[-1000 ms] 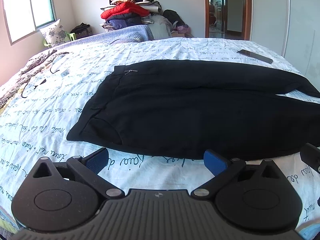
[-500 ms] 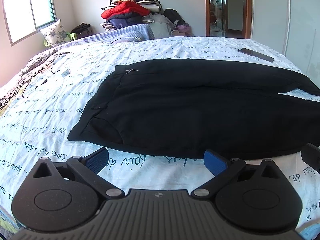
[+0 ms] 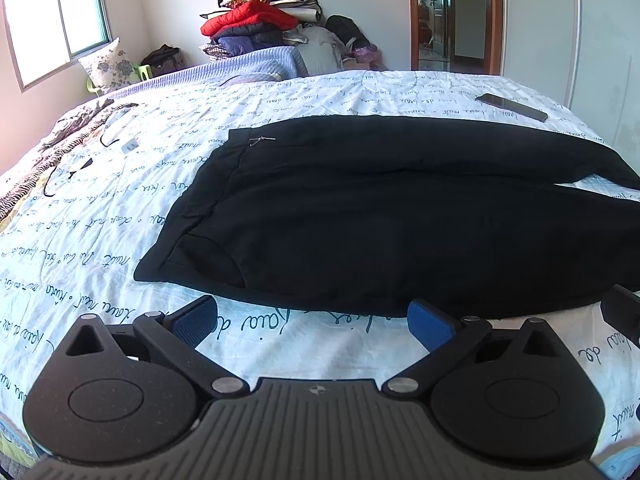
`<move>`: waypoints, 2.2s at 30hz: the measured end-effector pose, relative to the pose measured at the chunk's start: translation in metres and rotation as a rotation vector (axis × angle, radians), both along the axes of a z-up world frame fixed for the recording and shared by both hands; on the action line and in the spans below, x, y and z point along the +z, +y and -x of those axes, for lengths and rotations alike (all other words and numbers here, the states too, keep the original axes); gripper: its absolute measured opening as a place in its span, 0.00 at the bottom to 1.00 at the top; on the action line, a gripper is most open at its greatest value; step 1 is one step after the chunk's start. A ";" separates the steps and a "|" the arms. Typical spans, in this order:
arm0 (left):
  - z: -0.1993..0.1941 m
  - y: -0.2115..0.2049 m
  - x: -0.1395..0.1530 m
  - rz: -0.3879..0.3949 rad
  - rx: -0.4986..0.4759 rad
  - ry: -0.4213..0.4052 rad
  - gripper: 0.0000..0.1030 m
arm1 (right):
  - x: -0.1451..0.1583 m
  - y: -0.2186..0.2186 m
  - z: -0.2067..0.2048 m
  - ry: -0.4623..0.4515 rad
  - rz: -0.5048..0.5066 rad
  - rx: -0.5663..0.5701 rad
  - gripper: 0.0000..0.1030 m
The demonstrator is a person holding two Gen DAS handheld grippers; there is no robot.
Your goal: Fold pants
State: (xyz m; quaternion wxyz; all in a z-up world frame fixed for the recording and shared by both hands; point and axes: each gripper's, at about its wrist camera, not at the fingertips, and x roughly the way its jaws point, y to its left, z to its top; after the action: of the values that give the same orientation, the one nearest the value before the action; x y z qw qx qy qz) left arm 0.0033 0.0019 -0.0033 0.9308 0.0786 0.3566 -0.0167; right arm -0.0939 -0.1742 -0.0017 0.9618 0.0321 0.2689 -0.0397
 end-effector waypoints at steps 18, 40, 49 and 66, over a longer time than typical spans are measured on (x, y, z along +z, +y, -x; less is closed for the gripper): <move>-0.004 -0.002 -0.001 -0.010 -0.006 0.001 1.00 | 0.001 -0.001 0.001 0.000 -0.002 0.002 1.00; -0.233 0.105 0.027 -0.187 0.061 -0.079 0.99 | 0.013 0.003 -0.256 0.011 0.114 0.439 1.00; -0.346 0.143 -0.005 -0.092 -0.309 -0.029 0.96 | -0.038 -0.002 -0.393 0.188 0.146 0.690 0.99; -0.423 0.128 -0.060 0.064 -0.686 0.208 0.96 | -0.062 -0.021 -0.470 0.453 -0.006 0.893 0.49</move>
State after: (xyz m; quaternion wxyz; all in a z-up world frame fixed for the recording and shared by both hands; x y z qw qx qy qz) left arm 0.4264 0.1294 -0.0636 0.8317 0.1622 0.4015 -0.3475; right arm 0.3759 -0.1953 -0.0639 0.8023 -0.0929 0.4584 0.3708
